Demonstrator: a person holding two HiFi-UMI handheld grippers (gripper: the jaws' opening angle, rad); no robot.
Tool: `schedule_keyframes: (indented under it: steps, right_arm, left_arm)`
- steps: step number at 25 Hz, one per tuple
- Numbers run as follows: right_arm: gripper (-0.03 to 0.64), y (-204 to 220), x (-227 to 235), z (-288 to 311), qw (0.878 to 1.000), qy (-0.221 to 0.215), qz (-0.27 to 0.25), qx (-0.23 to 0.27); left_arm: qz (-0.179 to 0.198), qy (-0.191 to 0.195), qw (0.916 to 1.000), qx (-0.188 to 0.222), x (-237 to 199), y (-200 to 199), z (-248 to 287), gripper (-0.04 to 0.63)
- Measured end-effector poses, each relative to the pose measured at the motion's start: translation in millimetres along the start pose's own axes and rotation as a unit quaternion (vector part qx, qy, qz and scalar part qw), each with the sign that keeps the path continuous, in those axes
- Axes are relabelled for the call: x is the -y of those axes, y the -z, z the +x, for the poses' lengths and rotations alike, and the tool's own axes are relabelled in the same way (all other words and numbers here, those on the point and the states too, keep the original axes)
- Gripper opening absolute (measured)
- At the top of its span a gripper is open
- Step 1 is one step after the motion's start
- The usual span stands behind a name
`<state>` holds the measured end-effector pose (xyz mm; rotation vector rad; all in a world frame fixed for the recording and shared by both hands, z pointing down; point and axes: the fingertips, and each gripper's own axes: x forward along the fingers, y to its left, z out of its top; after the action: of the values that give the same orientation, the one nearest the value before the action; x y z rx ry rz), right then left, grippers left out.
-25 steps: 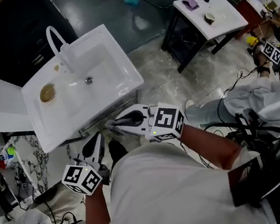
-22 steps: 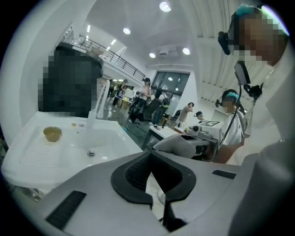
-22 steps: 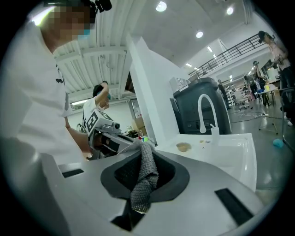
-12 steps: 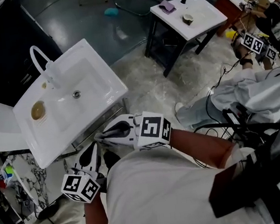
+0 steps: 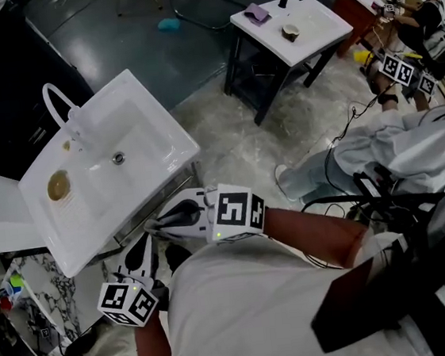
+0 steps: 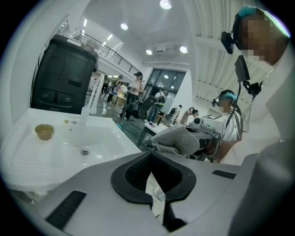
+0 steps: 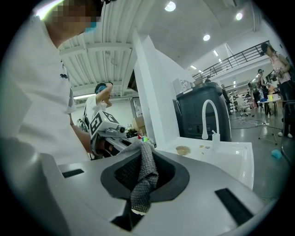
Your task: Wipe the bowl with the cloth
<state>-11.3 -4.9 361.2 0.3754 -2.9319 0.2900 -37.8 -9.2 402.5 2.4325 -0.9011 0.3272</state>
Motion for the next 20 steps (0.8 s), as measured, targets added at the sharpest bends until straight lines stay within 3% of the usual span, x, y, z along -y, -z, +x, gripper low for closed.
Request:
schedule_keyframes:
  steps: [20]
  right_arm:
    - [0.035,6.4,-2.0,0.1,1.0,0.0,0.003,-0.004]
  left_arm:
    - [-0.009,-0.008,0.9998,-0.016,-2.9,8.3,-2.5,0.011]
